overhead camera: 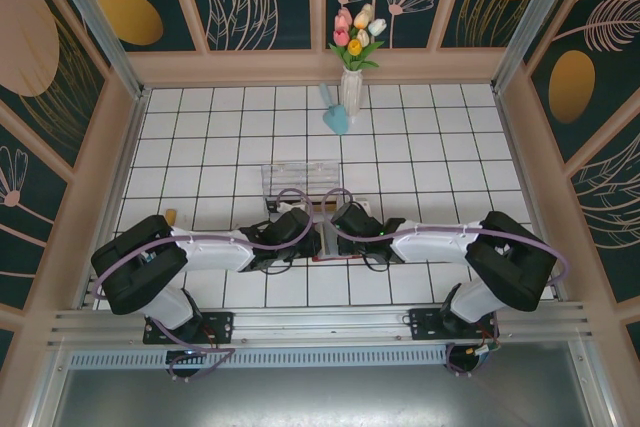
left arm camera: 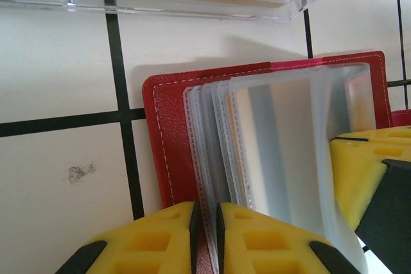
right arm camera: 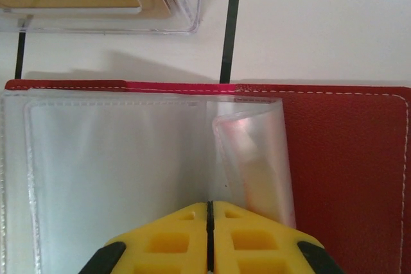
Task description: Take the credit cards out of the card holder
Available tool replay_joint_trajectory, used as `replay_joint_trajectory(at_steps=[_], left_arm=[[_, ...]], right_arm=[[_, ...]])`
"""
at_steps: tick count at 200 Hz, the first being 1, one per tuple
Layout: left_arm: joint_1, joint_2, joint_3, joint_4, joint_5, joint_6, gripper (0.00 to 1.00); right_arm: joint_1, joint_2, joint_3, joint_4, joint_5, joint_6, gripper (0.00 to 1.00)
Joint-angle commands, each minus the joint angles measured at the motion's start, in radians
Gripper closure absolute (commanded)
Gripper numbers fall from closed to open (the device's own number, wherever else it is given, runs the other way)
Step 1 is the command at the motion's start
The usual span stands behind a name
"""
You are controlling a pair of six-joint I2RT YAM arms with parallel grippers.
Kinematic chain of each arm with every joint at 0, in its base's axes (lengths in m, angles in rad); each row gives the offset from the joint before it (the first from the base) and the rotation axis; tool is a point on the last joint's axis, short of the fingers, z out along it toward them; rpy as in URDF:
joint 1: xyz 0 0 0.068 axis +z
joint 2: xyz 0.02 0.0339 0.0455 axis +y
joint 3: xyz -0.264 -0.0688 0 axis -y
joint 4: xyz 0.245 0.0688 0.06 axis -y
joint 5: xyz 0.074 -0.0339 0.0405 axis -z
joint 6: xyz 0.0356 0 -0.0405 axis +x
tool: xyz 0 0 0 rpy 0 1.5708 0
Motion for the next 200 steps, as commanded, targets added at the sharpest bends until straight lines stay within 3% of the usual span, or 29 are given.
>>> replay_joint_trajectory(at_steps=[1, 90, 150, 200], left_arm=[[-0.002, 0.018, 0.029, 0.036, 0.018, -0.001, 0.81], [-0.003, -0.002, 0.052, 0.015, 0.022, 0.028, 0.75], [-0.003, -0.100, 0.053, -0.062, -0.043, 0.029, 0.80], [-0.002, -0.061, 0.062, -0.018, -0.001, 0.027, 0.81]], right_arm=[[-0.005, 0.017, -0.024, -0.002, 0.000, 0.002, 0.92], [-0.007, 0.012, -0.037, 0.015, -0.014, 0.003, 0.93], [-0.007, 0.012, -0.041, 0.020, -0.019, 0.007, 0.92], [-0.008, 0.016, -0.037, 0.019, -0.020, 0.004, 0.92]])
